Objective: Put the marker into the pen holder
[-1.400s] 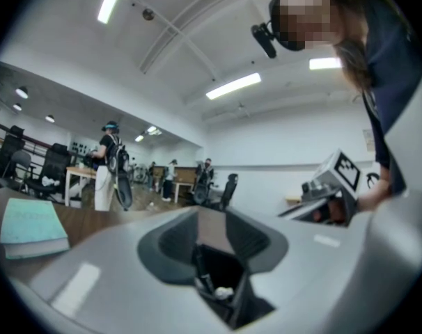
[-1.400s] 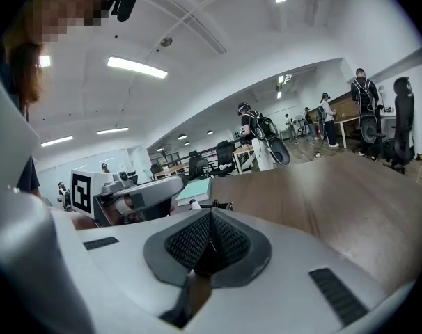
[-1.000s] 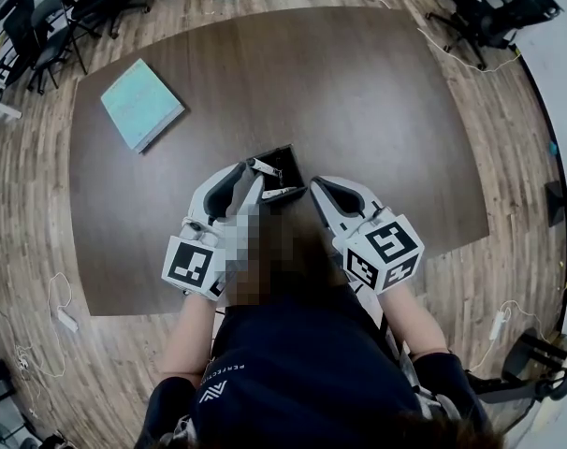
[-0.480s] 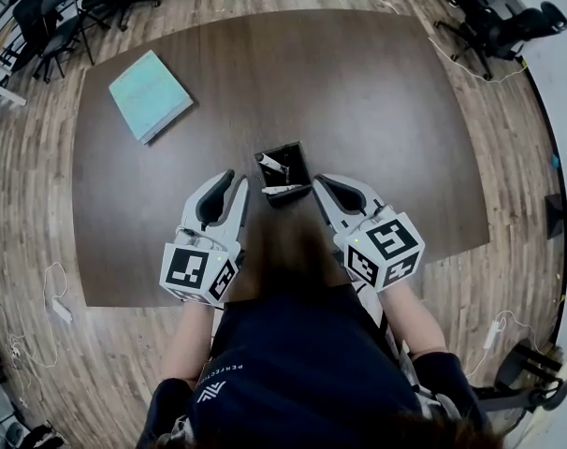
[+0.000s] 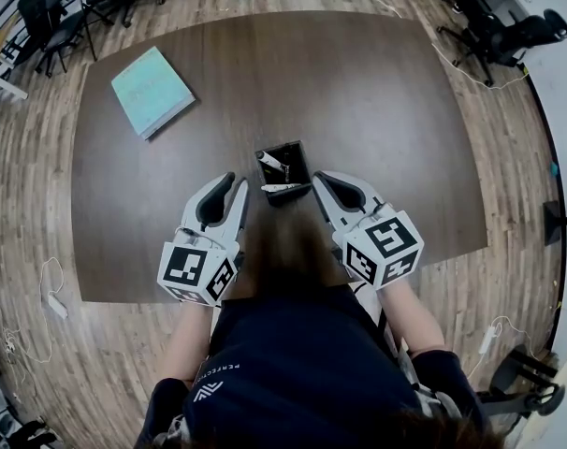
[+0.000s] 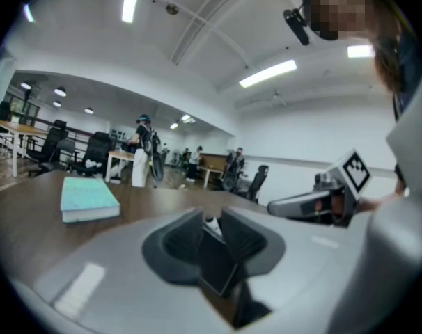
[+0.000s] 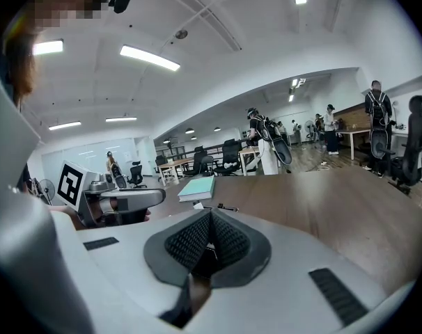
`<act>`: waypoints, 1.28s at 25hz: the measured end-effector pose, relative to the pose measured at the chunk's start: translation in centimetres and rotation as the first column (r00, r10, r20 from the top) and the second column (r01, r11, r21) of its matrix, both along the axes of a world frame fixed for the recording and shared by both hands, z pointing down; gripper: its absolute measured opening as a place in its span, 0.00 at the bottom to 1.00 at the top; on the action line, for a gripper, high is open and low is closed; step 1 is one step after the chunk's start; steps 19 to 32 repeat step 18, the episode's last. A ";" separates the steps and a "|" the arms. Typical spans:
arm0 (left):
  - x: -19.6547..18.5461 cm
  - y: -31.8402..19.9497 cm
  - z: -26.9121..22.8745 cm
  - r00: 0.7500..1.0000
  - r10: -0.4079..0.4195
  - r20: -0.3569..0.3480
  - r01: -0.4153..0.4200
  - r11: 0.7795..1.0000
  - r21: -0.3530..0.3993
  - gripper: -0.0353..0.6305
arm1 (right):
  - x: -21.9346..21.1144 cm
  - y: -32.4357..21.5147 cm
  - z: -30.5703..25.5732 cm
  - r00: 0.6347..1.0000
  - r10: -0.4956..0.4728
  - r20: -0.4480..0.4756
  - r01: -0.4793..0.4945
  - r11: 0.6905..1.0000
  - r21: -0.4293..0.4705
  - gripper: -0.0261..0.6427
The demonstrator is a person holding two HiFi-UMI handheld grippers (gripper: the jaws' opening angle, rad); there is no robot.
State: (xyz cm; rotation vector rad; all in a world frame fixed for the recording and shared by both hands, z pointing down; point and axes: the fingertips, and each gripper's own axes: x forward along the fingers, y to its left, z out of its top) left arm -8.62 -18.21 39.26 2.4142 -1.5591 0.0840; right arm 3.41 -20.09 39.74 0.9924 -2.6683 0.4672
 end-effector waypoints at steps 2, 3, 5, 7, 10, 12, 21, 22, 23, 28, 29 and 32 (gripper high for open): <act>-0.1 0.1 0.0 1.000 -0.006 0.003 0.006 1.000 0.000 0.17 | -0.1 0.0 0.0 1.000 -0.004 0.001 0.004 1.000 -0.001 0.02; -0.2 0.1 -0.1 1.000 -0.008 0.005 0.008 1.000 0.002 0.17 | -0.2 0.0 -0.1 1.000 -0.007 0.002 0.007 1.000 -0.001 0.02; -0.3 0.1 -0.2 1.000 -0.012 0.010 0.012 1.000 0.007 0.17 | -0.3 -0.1 -0.1 1.000 -0.013 0.002 0.013 1.000 -0.001 0.02; -0.3 0.2 -0.2 1.000 -0.016 0.012 0.016 1.000 0.011 0.17 | -0.2 -0.1 -0.1 1.000 -0.018 0.002 0.018 1.000 0.000 0.02; -0.1 0.3 -0.2 1.000 -0.026 0.002 0.026 1.000 0.008 0.17 | 0.0 0.0 -0.1 1.000 -0.026 0.005 0.026 1.000 0.001 0.02; 0.0 0.4 -0.3 0.999 -0.031 -0.020 0.031 1.000 0.004 0.17 | -0.1 0.0 -0.2 0.999 -0.033 0.006 0.033 0.999 0.002 0.02; 0.4 0.5 -0.7 1.000 -0.017 -0.024 0.018 1.000 0.023 0.18 | -0.1 -0.1 -0.5 0.999 -0.046 0.015 0.045 0.999 0.010 0.02; 0.4 0.5 -0.7 1.000 -0.017 -0.024 0.018 1.000 0.023 0.18 | -0.1 -0.1 -0.5 0.999 -0.046 0.015 0.045 0.999 0.010 0.02; 0.4 0.5 -0.7 1.000 -0.017 -0.024 0.018 1.000 0.023 0.18 | -0.1 -0.1 -0.5 0.999 -0.046 0.015 0.045 0.999 0.010 0.02; 0.4 0.5 -0.7 1.000 -0.017 -0.024 0.018 1.000 0.023 0.18 | -0.1 -0.1 -0.5 0.999 -0.046 0.015 0.045 0.999 0.010 0.02; 0.4 0.5 -0.7 1.000 -0.017 -0.024 0.018 1.000 0.023 0.18 | -0.1 -0.1 -0.5 0.999 -0.046 0.015 0.045 0.999 0.010 0.02; 0.4 0.5 -0.7 1.000 -0.017 -0.024 0.018 1.000 0.023 0.18 | -0.1 -0.1 -0.5 0.999 -0.046 0.015 0.045 0.999 0.010 0.02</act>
